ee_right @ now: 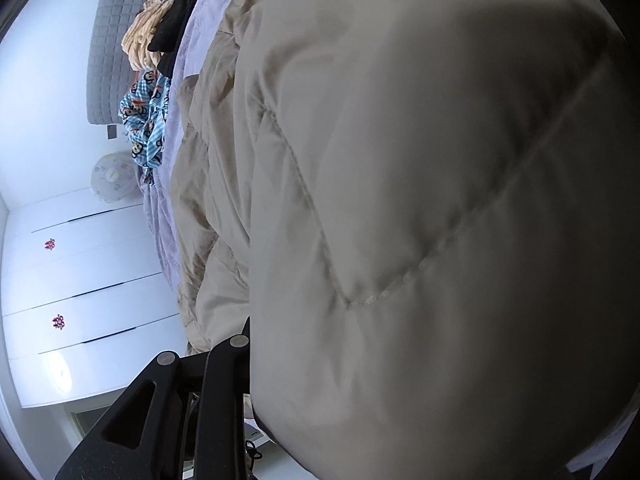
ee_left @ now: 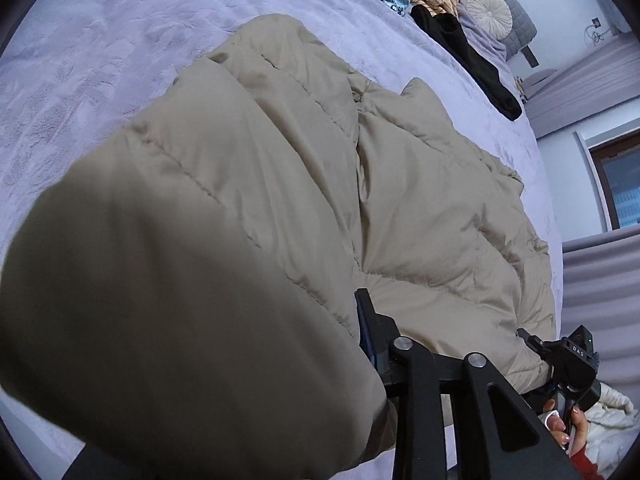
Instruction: Fold large clothes
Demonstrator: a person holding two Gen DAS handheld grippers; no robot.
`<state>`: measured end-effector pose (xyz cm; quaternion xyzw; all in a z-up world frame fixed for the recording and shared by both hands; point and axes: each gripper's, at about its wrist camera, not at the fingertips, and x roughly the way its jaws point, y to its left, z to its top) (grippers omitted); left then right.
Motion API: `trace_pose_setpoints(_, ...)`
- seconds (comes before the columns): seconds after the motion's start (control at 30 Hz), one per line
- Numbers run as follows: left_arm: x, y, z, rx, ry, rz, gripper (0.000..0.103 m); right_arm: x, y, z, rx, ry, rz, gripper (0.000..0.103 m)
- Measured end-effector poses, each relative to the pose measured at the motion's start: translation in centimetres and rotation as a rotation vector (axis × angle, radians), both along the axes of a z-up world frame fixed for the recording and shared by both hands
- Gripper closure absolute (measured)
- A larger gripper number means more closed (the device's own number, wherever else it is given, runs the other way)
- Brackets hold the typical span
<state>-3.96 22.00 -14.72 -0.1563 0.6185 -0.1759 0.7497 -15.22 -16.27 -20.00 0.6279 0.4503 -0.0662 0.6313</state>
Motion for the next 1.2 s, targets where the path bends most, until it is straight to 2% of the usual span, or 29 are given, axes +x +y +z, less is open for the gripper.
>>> trace_pose_setpoints(0.07,-0.3,0.4,0.9,0.020,0.004,-0.013,0.068,0.2,-0.2,0.4,-0.018,0.033,-0.001,0.065)
trace_pose_setpoints(0.17,-1.4,1.5,2.8,0.066,-0.004,-0.026,0.068,0.1,0.0,2.0,-0.072,0.126,0.023,0.043)
trace_pose_setpoints(0.27,-2.9,3.4,4.9,0.119,-0.018,-0.013,0.068,-0.6,-0.2,4.3,-0.150,0.158,0.080,0.041)
trace_pose_setpoints(0.37,-4.5,5.0,7.5,0.169,-0.079,0.042,0.068,-1.5,-0.4,6.6,-0.228,0.191,0.147,0.042)
trace_pose_setpoints(0.4,-4.9,5.3,8.4,0.187,-0.113,0.053,0.068,-1.8,-0.5,7.5,-0.258,0.194,0.164,0.042)
trace_pose_setpoints(0.43,-5.0,5.5,9.1,0.202,-0.139,0.060,0.068,-2.1,-0.5,8.6,-0.304,0.177,0.179,0.047)
trace_pose_setpoints(0.47,-5.0,5.4,9.7,0.213,-0.164,0.067,0.068,-3.2,-0.4,9.9,-0.359,0.151,0.195,0.070)
trace_pose_setpoints(0.5,-4.7,5.2,10.1,0.211,-0.182,0.069,0.068,-2.8,-0.4,11.0,-0.408,0.129,0.203,0.085)
trace_pose_setpoints(0.6,-3.0,5.0,9.2,0.199,-0.184,0.059,0.068,-2.5,-0.5,13.2,-0.507,0.072,0.223,0.085)
trace_pose_setpoints(0.63,-2.3,4.3,8.4,0.209,-0.179,0.052,0.068,-2.0,-0.4,13.3,-0.522,0.077,0.241,0.085)
trace_pose_setpoints(0.67,-1.7,3.6,6.9,0.251,-0.162,0.038,0.068,-0.8,-0.3,12.8,-0.524,0.086,0.259,0.085)
trace_pose_setpoints(0.73,-0.6,3.0,3.2,0.337,-0.078,0.041,0.068,1.0,0.4,12.1,-0.540,0.107,0.304,0.085)
trace_pose_setpoints(0.83,-0.3,3.7,-0.6,0.327,0.020,0.062,0.068,0.6,0.9,9.4,-0.591,0.186,0.391,0.085)
trace_pose_setpoints(0.9,-0.4,3.9,-0.6,0.316,0.025,0.066,0.068,-0.9,0.0,7.3,-0.573,0.228,0.404,0.090)
trace_pose_setpoints(1.0,-0.5,3.7,0.0,0.349,0.029,0.040,0.068,-1.3,-1.1,5.5,-0.507,0.254,0.365,0.090)
trace_pose_setpoints(1.07,-0.6,3.6,0.7,0.371,0.035,0.045,0.068,-1.2,-1.5,5.7,-0.482,0.257,0.344,0.089)
trace_pose_setpoints(1.17,-0.9,3.2,2.0,0.396,0.032,0.051,0.068,-0.7,-1.4,6.9,-0.524,0.258,0.383,0.089)
trace_pose_setpoints(1.2,-1.0,3.0,2.5,0.398,0.029,0.051,0.068,-0.6,-1.1,7.2,-0.542,0.251,0.402,0.086)
